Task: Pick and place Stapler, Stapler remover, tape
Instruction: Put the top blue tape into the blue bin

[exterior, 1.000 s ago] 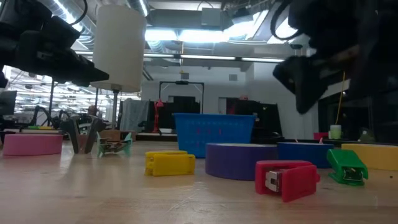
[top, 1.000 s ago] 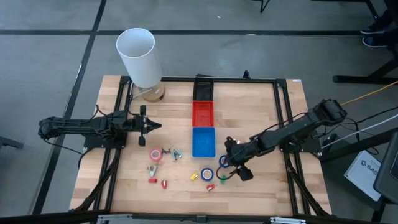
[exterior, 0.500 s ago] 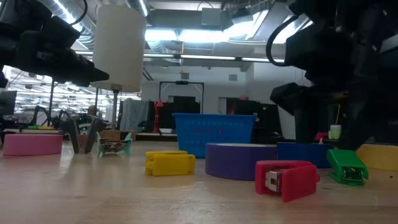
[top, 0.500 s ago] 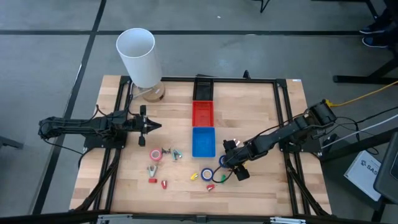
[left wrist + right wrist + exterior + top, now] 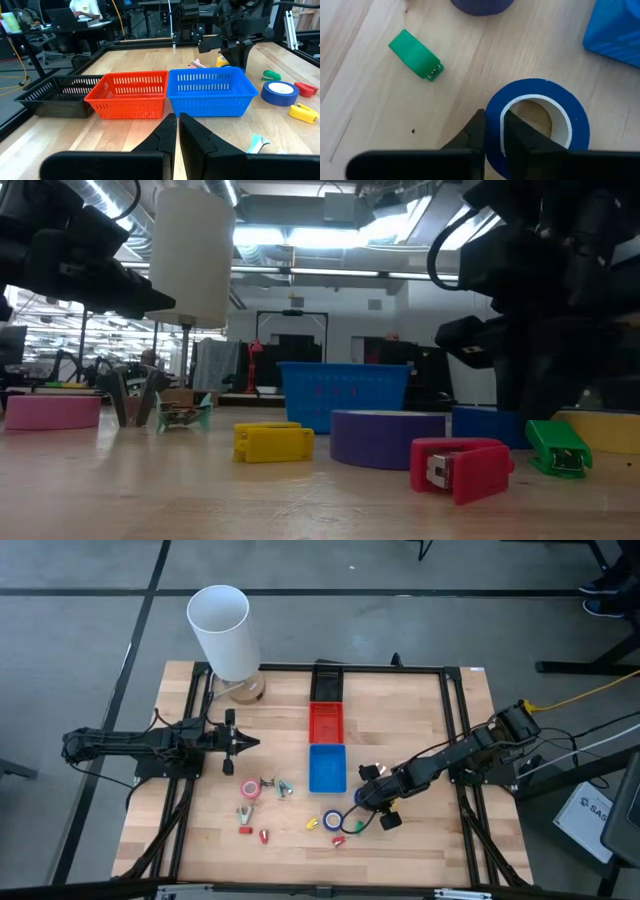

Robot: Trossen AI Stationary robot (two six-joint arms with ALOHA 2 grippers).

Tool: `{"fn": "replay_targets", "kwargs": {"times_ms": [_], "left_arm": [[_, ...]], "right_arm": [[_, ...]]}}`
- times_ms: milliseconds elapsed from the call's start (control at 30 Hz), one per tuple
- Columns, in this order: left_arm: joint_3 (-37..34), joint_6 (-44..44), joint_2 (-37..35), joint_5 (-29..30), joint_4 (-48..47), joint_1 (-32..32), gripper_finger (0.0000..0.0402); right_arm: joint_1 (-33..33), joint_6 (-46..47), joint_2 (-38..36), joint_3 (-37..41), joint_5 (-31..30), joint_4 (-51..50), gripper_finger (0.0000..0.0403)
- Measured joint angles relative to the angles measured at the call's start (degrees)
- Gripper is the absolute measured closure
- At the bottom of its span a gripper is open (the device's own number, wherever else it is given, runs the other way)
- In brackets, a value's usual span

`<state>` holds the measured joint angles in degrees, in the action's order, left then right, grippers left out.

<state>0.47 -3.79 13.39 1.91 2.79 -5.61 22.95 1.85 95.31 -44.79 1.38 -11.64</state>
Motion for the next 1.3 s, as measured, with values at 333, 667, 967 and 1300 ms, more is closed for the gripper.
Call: {"fn": "replay_targets", "kwargs": {"times_ms": [333,667,967,1300], "left_arm": [[0.02,0.0,0.0,0.0,0.0,0.0,0.0386],[0.02,0.01,0.0,0.0,0.0,-0.02,0.0386],[0.02,0.0,0.0,0.0,0.0,-0.02,0.0385],[0.02,0.02,0.0,0.0,0.0,-0.02,0.0385]], "right_arm": [[-0.01,5.46,-0.14,-5.99,0.36,-4.2,0.0349],[-0.14,4.13,-4.25,-11.12,0.32,-12.89,0.0357],[-0.44,3.87,-8.68,-11.63,0.16,-14.1,0.0353],[-1.67,5.63,-9.24,-11.63,0.29,-12.66,0.0352]]}}
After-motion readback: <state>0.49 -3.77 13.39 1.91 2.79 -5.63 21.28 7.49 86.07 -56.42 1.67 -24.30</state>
